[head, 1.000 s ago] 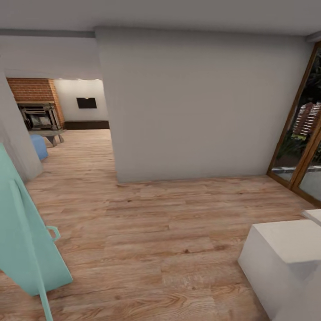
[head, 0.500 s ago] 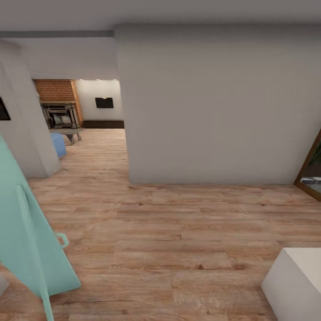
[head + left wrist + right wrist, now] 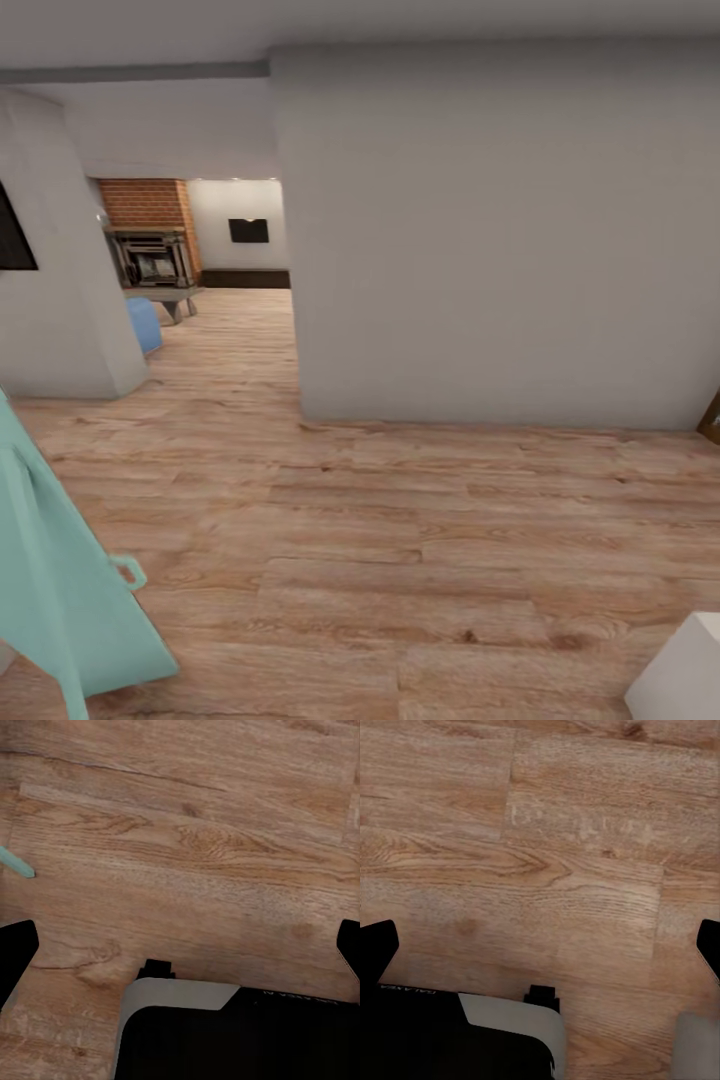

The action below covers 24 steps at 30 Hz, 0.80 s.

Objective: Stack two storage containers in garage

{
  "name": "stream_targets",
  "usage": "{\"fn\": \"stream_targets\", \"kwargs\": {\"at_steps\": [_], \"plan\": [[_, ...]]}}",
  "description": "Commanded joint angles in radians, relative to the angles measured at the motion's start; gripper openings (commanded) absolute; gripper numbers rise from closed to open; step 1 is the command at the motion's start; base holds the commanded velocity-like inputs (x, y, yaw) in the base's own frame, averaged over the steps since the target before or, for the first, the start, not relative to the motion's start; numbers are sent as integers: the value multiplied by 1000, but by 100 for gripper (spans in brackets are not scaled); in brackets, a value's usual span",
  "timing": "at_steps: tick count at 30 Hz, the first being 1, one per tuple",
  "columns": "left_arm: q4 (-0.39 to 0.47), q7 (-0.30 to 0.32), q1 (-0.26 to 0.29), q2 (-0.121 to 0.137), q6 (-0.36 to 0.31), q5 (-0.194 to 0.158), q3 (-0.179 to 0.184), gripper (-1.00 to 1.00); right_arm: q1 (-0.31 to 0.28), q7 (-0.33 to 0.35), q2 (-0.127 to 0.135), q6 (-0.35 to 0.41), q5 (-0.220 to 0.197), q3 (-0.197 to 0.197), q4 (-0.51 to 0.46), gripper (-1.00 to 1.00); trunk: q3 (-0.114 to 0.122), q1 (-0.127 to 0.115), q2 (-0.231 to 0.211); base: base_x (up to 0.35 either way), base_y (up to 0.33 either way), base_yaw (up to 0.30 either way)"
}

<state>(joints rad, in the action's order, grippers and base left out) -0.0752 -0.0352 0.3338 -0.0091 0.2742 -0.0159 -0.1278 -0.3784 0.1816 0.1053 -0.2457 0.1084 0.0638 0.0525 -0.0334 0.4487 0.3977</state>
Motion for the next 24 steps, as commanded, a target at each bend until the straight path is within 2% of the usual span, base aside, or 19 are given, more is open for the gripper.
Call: {"fn": "stream_targets", "kwargs": {"at_steps": [1, 9, 16, 24], "plan": [[-5, -2, 2, 0, 7, -1, -4, 100, -2, 1, 1, -7, 10, 7, 4, 100, -2, 1, 2, 326, 0, 60], [-5, -2, 2, 0, 7, -1, -4, 100, -2, 1, 1, -7, 10, 7, 4, 100, -2, 1, 2, 326, 0, 26], [-5, -2, 2, 0, 6, -1, -4, 100, -2, 1, 1, -7, 10, 7, 5, 100, -2, 1, 2, 326, 0, 202], [-5, -2, 2, 0, 7, -1, -4, 100, -2, 1, 1, -7, 10, 7, 4, 100, -2, 1, 2, 326, 0, 40]]}}
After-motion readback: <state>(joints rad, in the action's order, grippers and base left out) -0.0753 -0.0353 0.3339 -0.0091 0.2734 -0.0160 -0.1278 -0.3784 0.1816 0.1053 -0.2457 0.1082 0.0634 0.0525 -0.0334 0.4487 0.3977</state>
